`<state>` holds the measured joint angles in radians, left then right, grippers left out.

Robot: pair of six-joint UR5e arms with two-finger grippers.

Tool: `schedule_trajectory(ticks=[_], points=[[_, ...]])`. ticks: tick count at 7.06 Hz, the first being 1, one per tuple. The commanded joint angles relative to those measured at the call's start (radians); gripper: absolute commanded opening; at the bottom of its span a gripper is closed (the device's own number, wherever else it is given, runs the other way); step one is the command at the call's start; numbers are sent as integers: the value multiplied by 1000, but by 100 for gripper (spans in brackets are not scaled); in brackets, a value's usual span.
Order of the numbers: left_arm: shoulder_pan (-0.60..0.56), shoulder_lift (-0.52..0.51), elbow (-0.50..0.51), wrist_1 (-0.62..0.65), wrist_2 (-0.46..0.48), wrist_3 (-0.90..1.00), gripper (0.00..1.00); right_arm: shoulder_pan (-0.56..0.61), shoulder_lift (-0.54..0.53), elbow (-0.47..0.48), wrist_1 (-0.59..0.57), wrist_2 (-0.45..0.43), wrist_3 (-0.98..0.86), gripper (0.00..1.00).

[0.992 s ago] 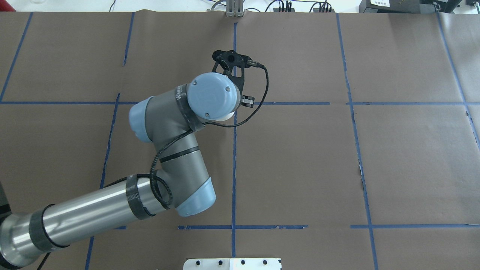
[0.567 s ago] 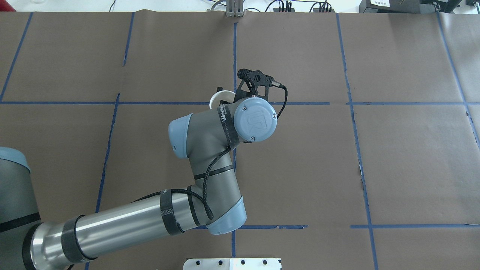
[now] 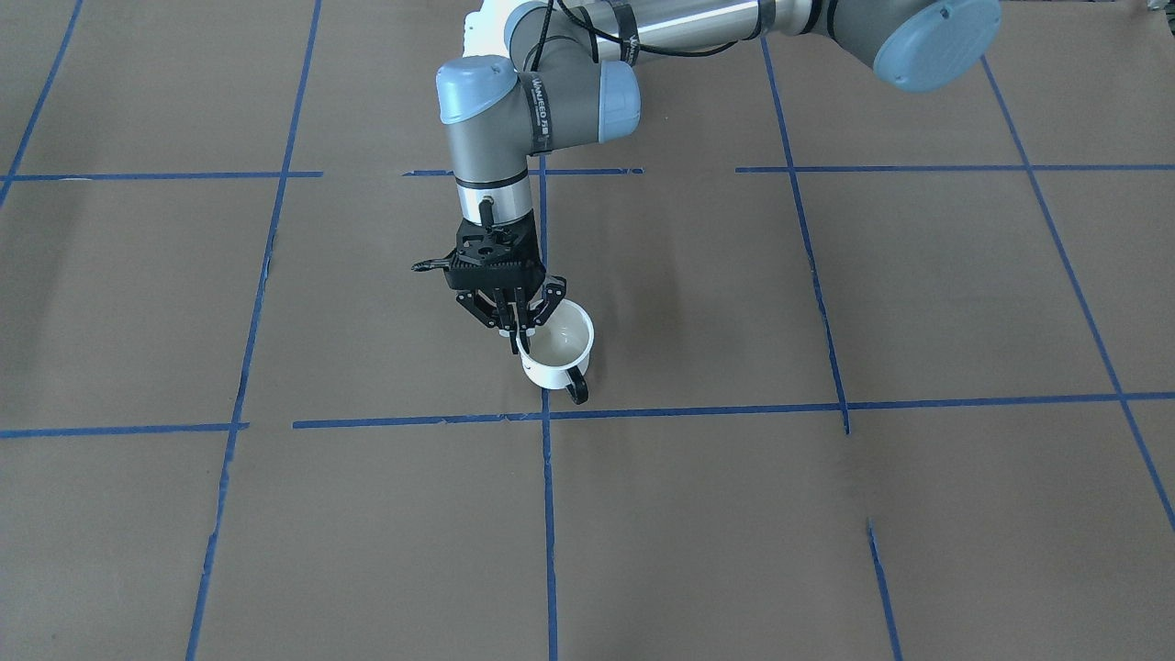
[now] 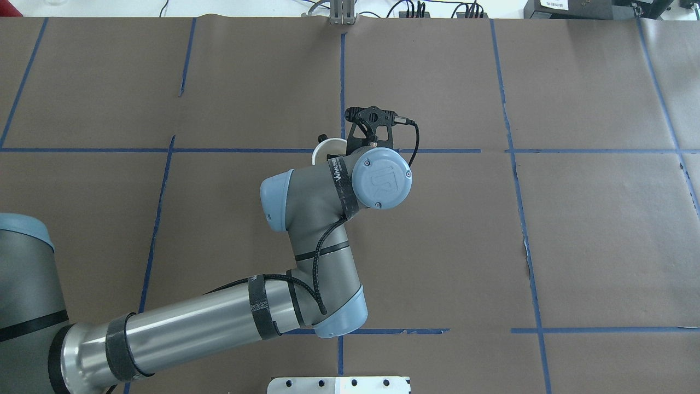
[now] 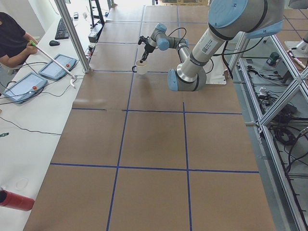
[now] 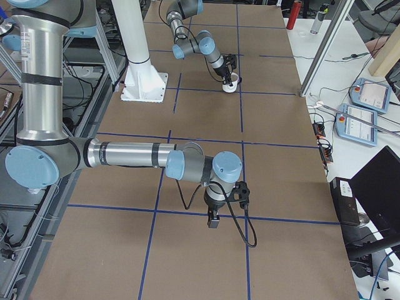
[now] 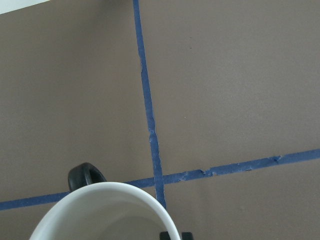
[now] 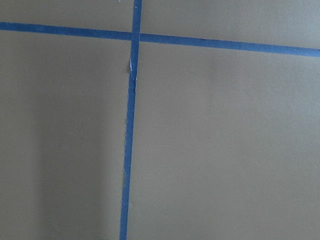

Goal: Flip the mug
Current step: 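Rotate the left wrist to turn the mug upright and lower it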

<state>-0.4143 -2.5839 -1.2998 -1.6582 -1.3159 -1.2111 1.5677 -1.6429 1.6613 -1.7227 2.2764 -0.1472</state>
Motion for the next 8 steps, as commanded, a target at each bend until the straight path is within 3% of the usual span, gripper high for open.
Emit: schedule_trajectory(ticks=[1,5,8], points=[[0,-1,16,-3,1,-5,0,0,0,0,0,0,0,100],[2,-27,40,-9,1,-13,0,0,0,0,0,0,0,100],[8,-35,59,-18,1,-13,13,0,0,0,0,0,0,100]])
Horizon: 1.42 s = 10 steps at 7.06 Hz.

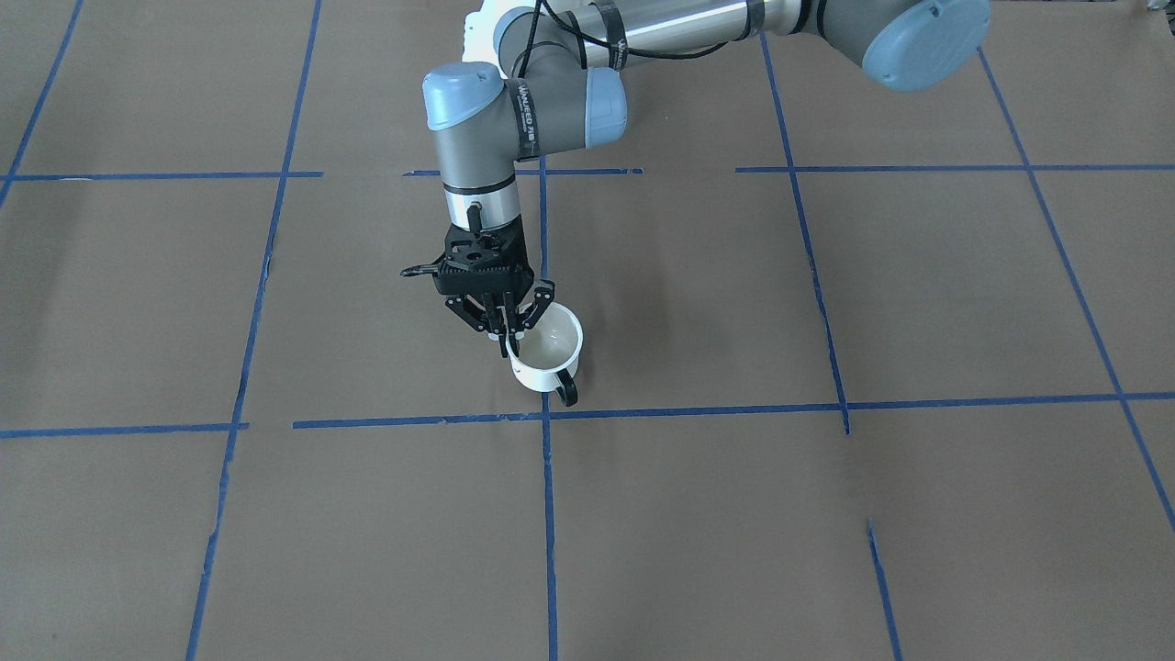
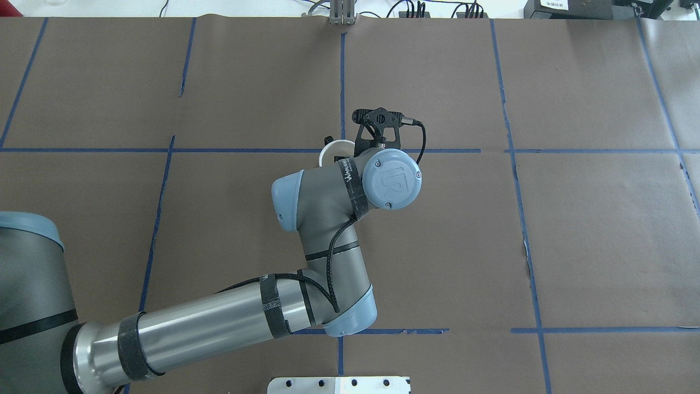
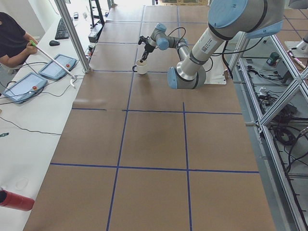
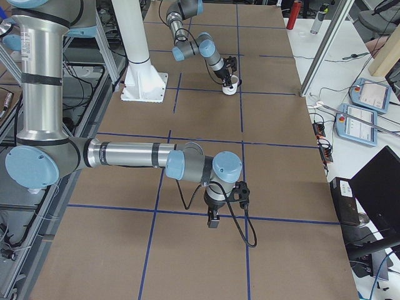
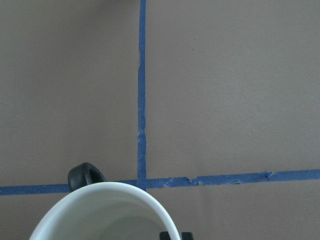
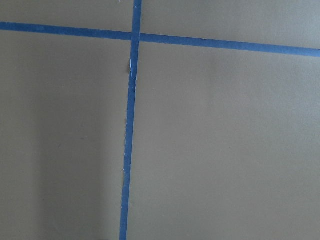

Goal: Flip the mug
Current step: 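Rotate the left wrist to turn the mug upright and lower it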

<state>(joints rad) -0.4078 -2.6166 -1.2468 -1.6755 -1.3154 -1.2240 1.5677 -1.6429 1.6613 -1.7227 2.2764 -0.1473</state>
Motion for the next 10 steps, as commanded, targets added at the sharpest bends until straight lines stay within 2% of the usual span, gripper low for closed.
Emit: schedule_trajectory(ticks=[1,2,3,4,7,8,10], points=[[3,0,10,-1,1,1,26,0,0,0,0,0,0,100],[4,0,15,-1,1,4,51,0,0,0,0,0,0,100],[3,0,9,0,1,9,92,0,-2,0,0,0,0,100],[3,0,6,2,1,11,100,0,0,0,0,0,0,100],[-35,-2,-144,78,-10,87,100,0,0,0,0,0,0,100],[-75,0,-228,171,-53,178,100,0,0,0,0,0,0,100],[-204,96,-371,206,-186,266,100,0,0,0,0,0,0,100]])
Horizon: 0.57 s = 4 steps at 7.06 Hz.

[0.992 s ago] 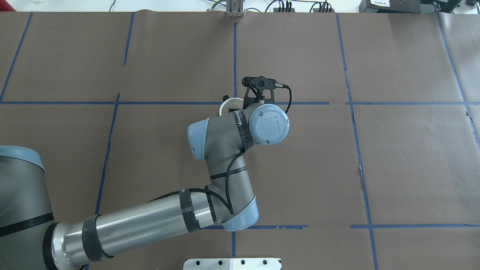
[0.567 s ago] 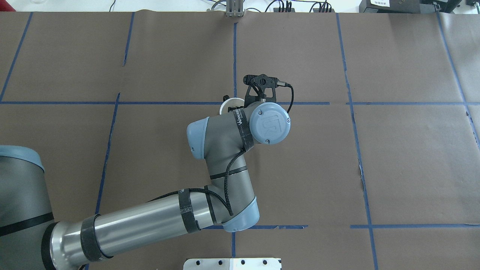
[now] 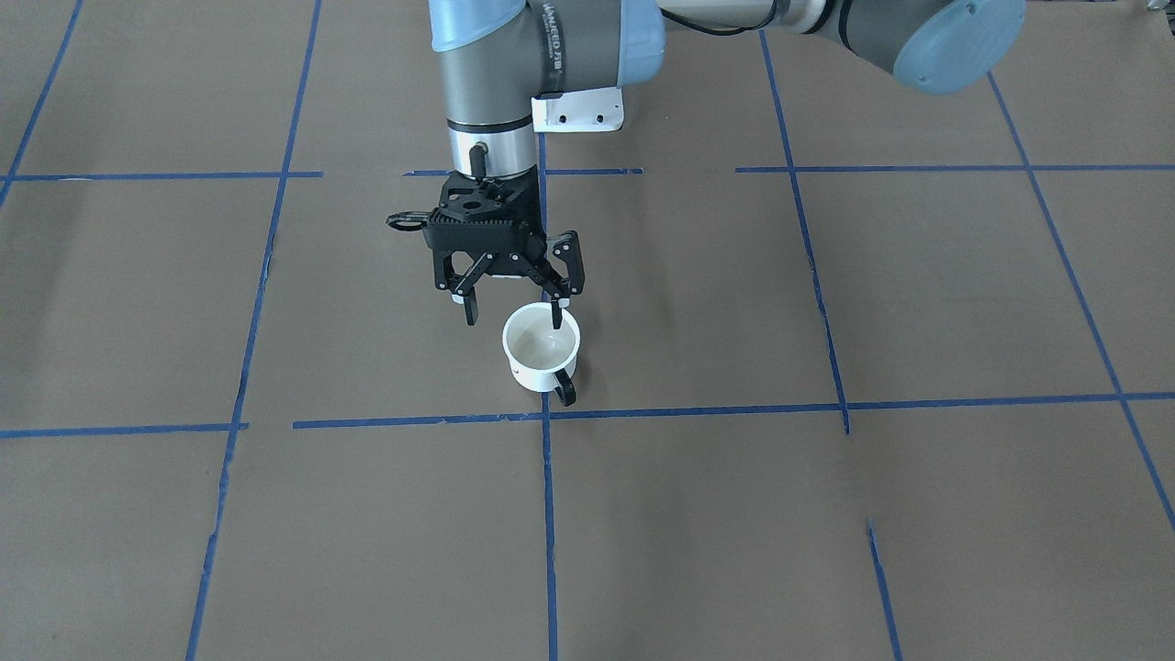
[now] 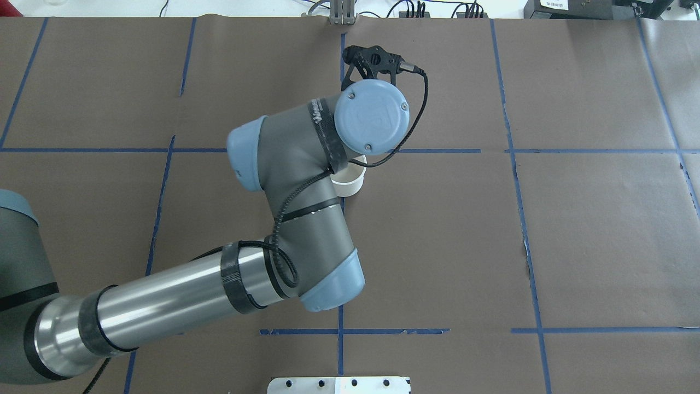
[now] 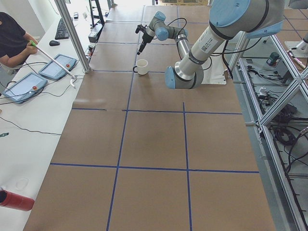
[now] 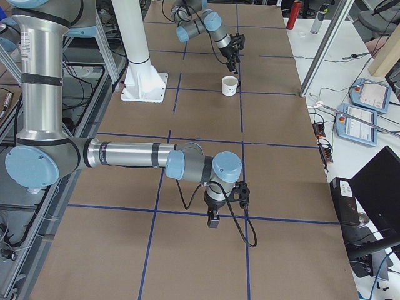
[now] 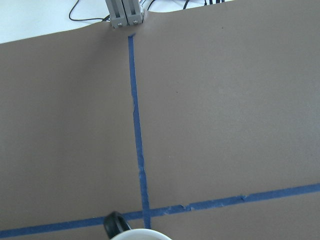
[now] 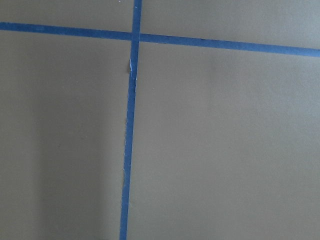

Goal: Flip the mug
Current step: 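Open the left gripper and withdraw the left arm from the mug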

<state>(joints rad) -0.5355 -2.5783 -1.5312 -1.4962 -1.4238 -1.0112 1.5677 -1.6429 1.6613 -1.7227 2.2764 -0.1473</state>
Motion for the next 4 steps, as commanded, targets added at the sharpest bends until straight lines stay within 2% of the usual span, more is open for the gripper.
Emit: schedule_trajectory(ticks=[1,2,4], points=[[-160,167,-201,28,-171,151,100,0,0,0,0,0,0,100],[-258,267,-289,25,-270,239,100,0,0,0,0,0,0,100],[-487,409,-300,21,-487,503,100,0,0,0,0,0,0,100]])
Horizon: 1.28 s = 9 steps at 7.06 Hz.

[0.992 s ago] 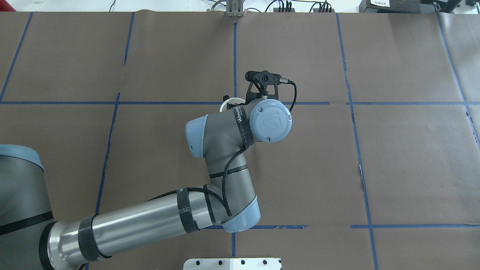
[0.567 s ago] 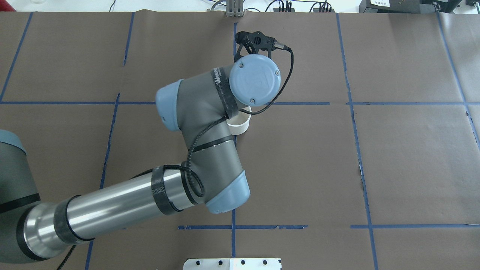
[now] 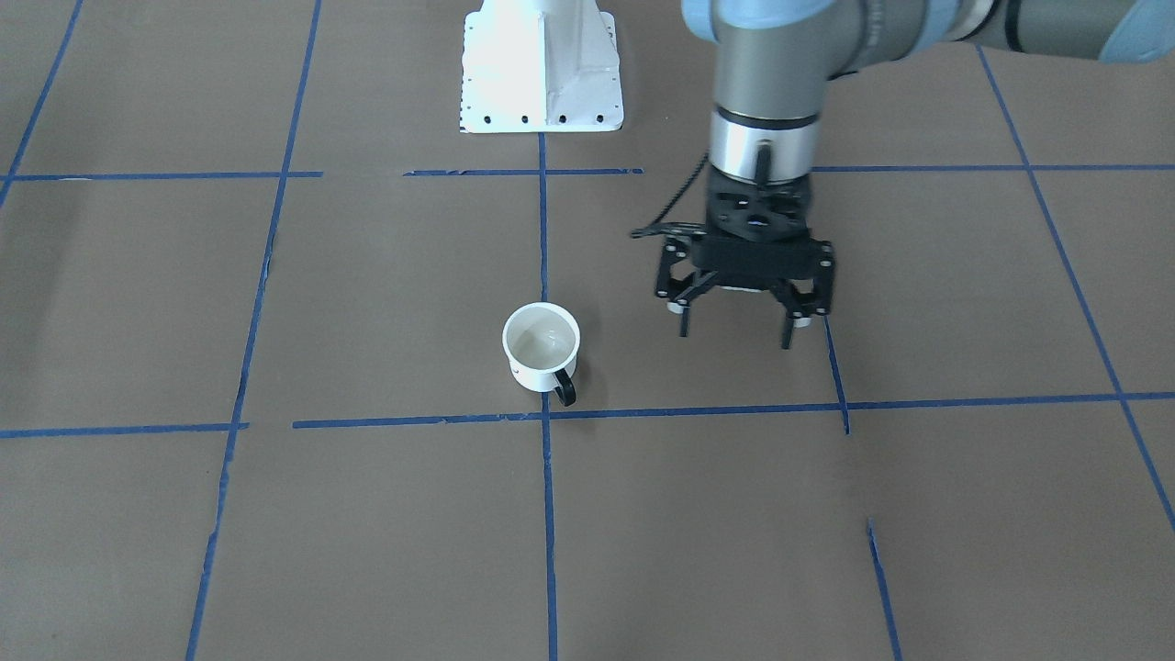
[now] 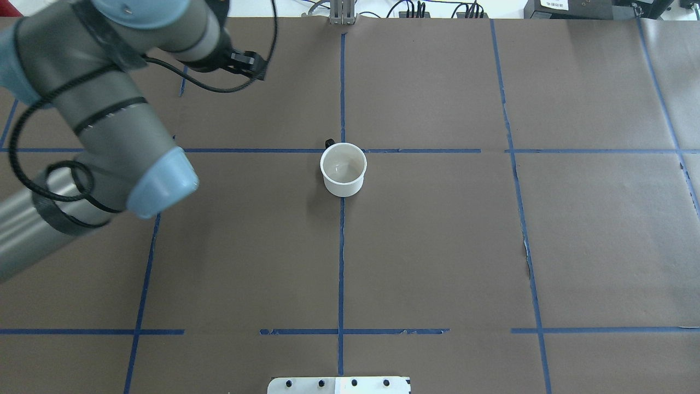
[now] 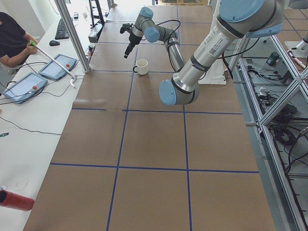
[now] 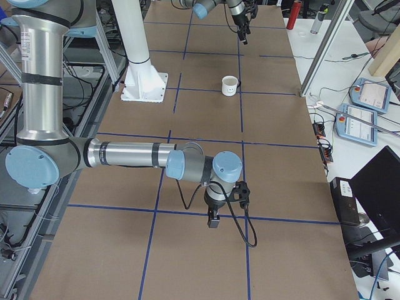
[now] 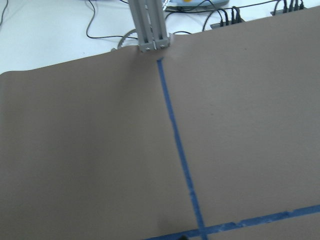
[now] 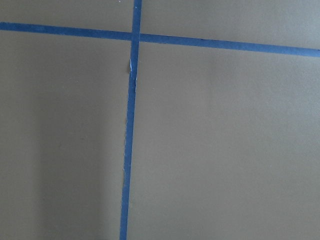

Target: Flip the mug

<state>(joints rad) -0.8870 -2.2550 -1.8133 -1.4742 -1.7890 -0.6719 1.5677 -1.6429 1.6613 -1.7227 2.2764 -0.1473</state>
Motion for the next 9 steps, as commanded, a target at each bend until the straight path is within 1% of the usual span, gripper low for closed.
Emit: schedule_trajectory(ticks=[1,2,3,4,5,6,7,8,9], points=[[-256,209,-20,-15,-221,243,100,0,0,0,0,0,0,100],[-402,335,-23,-88,-350,397,100,0,0,0,0,0,0,100],[-512,453,-17,-93,-465,501,100,0,0,0,0,0,0,100],[-608,553,-24,-80,-472,620,100,0,0,0,0,0,0,100],[-688,687,-23,-90,-475,775,100,0,0,0,0,0,0,100],[-731,724,7,-75,-469,928,100,0,0,0,0,0,0,100],[-763,750,82,-42,-474,934,100,0,0,0,0,0,0,100],[-767,777,94,-25,-474,934,100,0,0,0,0,0,0,100],[-765,781,94,-24,-477,931,100,0,0,0,0,0,0,100]])
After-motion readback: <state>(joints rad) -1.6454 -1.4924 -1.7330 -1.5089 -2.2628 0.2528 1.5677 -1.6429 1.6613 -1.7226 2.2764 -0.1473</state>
